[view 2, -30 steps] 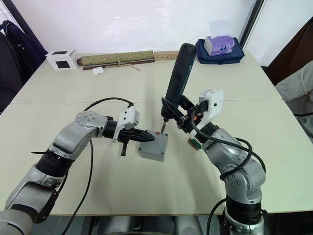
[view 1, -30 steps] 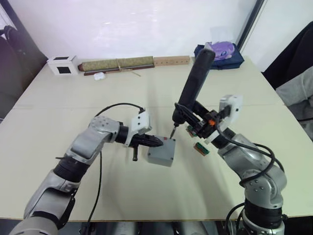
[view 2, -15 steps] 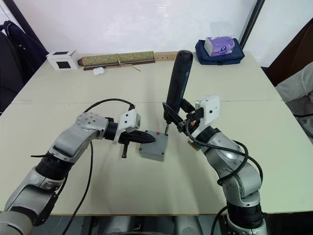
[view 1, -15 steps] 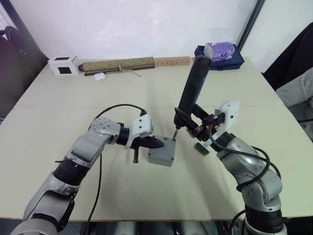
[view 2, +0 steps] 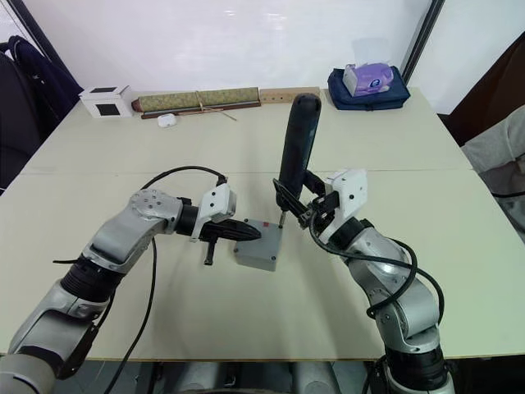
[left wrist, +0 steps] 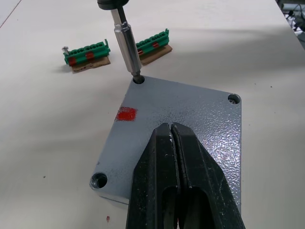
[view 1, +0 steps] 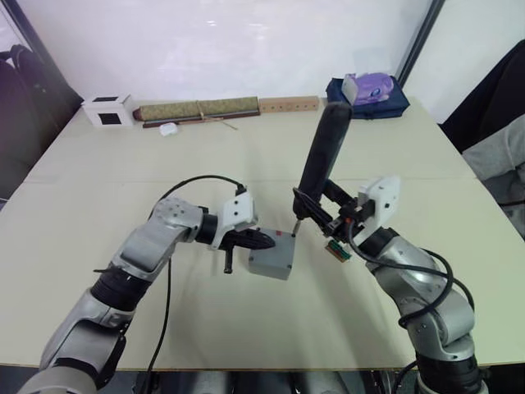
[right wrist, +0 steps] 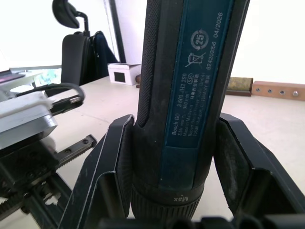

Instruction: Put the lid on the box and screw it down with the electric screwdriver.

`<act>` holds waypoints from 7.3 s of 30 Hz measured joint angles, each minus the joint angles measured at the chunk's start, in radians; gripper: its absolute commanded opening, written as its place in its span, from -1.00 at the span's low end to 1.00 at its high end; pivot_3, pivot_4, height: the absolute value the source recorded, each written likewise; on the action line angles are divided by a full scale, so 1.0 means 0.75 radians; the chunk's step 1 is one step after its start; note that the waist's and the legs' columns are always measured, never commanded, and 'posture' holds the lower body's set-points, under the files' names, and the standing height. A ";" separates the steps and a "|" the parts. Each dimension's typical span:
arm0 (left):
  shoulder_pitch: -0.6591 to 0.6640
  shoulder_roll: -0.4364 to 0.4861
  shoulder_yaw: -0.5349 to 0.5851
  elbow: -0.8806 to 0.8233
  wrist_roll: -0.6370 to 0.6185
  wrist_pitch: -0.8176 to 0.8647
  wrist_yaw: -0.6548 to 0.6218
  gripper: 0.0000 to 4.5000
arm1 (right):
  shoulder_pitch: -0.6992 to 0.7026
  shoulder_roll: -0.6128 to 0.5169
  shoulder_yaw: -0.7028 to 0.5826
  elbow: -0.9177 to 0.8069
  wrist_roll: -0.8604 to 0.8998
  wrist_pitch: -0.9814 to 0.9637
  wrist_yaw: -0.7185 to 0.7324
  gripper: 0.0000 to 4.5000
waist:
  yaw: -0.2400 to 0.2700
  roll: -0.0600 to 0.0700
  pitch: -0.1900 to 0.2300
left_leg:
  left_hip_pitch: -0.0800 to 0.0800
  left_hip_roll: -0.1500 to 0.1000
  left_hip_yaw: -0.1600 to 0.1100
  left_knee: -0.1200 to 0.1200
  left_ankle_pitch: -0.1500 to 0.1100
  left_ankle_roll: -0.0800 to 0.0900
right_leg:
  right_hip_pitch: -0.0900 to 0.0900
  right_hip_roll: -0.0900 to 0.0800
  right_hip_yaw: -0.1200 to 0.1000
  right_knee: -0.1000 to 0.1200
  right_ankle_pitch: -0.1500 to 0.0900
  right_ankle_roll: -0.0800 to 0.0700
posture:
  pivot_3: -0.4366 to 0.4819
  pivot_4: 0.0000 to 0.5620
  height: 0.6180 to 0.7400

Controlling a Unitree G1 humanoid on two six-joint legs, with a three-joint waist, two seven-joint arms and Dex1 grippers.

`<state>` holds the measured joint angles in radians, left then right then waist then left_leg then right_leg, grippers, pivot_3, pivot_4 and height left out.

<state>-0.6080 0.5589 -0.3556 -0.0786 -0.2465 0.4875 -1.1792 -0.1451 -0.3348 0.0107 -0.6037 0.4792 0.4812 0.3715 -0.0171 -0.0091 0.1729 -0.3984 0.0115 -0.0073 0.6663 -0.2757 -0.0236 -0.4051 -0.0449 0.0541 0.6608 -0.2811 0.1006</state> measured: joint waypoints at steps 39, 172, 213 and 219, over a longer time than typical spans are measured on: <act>0.051 -0.001 -0.017 -0.019 0.010 -0.001 0.025 -1.00 | 0.071 0.013 0.115 0.079 -0.159 -0.201 0.075 -0.19 | -0.001 -0.015 -0.028 | 0.020 0.004 -0.004 -0.007 -0.002 0.003 | 0.021 0.002 -0.002 -0.012 -0.003 -0.006 | -0.05 -0.47 1.00; 0.123 0.036 -0.027 0.078 0.140 -0.017 -0.025 -1.00 | -0.254 -0.598 0.400 0.211 -0.035 0.468 0.603 0.97 | 0.008 -0.003 0.000 | -0.013 0.000 -0.005 0.003 -0.003 0.004 | -0.004 -0.003 -0.004 -0.012 0.004 0.005 | -0.05 -0.47 1.00; -0.103 -0.016 0.225 0.014 -0.185 0.272 -0.009 -1.00 | -0.288 -0.280 0.000 0.764 -0.168 0.163 0.291 0.34 | 0.001 -0.005 -0.001 | -0.012 0.000 -0.002 0.002 -0.002 0.003 | -0.007 -0.001 -0.001 -0.008 0.004 0.005 | -0.05 -0.47 1.00; -0.088 -0.010 0.224 -0.002 -0.184 0.273 0.004 -1.00 | -0.302 -0.259 0.018 0.794 -0.212 0.118 0.295 -0.14 | 0.003 -0.005 -0.001 | -0.012 0.000 -0.002 0.002 -0.002 0.003 | -0.006 -0.002 -0.001 -0.008 0.004 0.005 | -0.05 -0.47 1.00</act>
<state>-0.6737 0.5512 -0.1876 -0.0803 -0.3846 0.6919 -1.1761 -0.3718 -0.5288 0.0239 -0.0080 0.3199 0.5700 0.5928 -0.0148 -0.0132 0.1719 -0.4073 0.0113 -0.0087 0.6680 -0.2771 -0.0216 -0.4099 -0.0463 0.0530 0.6546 -0.2783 0.1044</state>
